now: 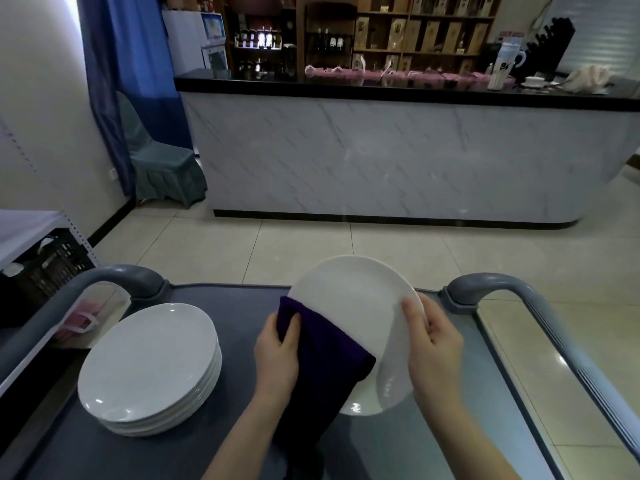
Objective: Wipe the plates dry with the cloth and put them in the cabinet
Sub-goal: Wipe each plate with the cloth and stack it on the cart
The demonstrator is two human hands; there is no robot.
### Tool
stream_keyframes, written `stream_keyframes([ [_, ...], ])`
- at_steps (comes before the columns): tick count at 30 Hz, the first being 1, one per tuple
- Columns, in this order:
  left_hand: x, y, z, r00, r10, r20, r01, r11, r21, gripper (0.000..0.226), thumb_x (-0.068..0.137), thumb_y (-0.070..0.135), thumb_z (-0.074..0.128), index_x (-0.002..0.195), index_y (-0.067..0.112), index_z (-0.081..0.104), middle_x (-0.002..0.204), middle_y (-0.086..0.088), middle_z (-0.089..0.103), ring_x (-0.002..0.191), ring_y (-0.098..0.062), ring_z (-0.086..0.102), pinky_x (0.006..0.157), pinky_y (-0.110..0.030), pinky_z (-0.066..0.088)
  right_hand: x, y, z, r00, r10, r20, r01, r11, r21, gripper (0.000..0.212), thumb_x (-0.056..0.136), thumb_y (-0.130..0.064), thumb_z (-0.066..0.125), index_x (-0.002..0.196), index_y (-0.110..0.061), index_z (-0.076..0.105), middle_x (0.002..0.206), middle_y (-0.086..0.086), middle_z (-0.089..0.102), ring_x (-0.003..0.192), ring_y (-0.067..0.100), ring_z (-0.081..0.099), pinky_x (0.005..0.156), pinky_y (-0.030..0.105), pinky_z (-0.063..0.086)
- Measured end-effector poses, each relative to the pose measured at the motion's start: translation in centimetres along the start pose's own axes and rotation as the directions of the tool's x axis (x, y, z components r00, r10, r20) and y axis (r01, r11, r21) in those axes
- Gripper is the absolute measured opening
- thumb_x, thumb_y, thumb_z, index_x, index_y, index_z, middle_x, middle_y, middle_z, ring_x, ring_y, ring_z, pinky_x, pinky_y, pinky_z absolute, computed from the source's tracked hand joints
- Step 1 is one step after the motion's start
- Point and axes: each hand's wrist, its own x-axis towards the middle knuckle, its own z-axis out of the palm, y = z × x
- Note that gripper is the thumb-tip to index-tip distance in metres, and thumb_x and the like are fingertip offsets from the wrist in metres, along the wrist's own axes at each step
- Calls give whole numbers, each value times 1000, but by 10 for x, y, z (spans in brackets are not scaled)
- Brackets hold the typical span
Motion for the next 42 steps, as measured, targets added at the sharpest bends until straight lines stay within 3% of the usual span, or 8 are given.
stream_keyframes([
  [10,33,44,-21,845,261,467,-392,896,207,28,87,18,69,90,46,67,86,18,71,80,1,65,69,-10,46,20,-11,4,844,-116,523,266,938,-221,27,97,-22,62,97,-49,68,95,-32,71,91,-9,66,76,9,47],
  [16,28,23,-24,978,128,165,-140,988,67,23,94,21,63,87,42,69,86,12,74,79,-3,68,65,-16,51,14,1,12,986,-53,160,56,998,-18,25,100,-23,59,90,-40,75,83,-16,73,75,-1,64,64,13,49],
  [19,14,5,-14,996,-76,48,78,996,-47,13,97,26,59,90,23,69,87,-1,74,84,-18,68,75,-37,54,6,6,25,996,63,-62,-59,996,66,25,102,-26,54,90,-40,71,84,-15,71,75,1,64,66,20,51],
  [22,9,2,-18,992,-128,7,128,989,-74,14,98,25,59,93,17,69,89,-4,74,89,-26,68,80,-44,55,10,13,16,992,56,113,-48,996,-80,16,100,-27,54,95,-40,63,87,-18,70,77,7,65,65,26,49],
  [26,17,15,-35,991,68,119,-77,995,70,14,96,20,60,92,30,69,89,6,74,84,-13,70,73,-27,56,37,10,-9,899,96,427,-23,985,-173,10,93,-36,65,98,-43,60,86,-4,75,75,18,69,65,35,54],
  [31,26,32,-28,881,185,436,-318,913,254,32,90,14,68,84,45,67,84,16,71,76,3,64,68,-10,47,46,4,6,713,103,694,190,924,-332,13,97,-40,61,86,-43,68,80,-20,70,70,-3,62,61,14,46],
  [38,25,21,-25,967,177,181,-210,961,179,17,93,21,65,88,36,68,82,13,72,75,-3,66,67,-17,49,25,19,13,927,22,374,50,982,-182,28,97,-32,62,71,-35,70,65,-15,64,59,-3,53,56,11,39],
  [42,15,5,-24,1000,-24,3,24,997,69,10,96,28,60,90,26,68,85,6,73,87,-21,69,80,-42,55,7,32,22,985,161,60,-161,987,-3,42,98,-32,60,61,-14,52,58,1,42,54,9,39,54,26,33],
])
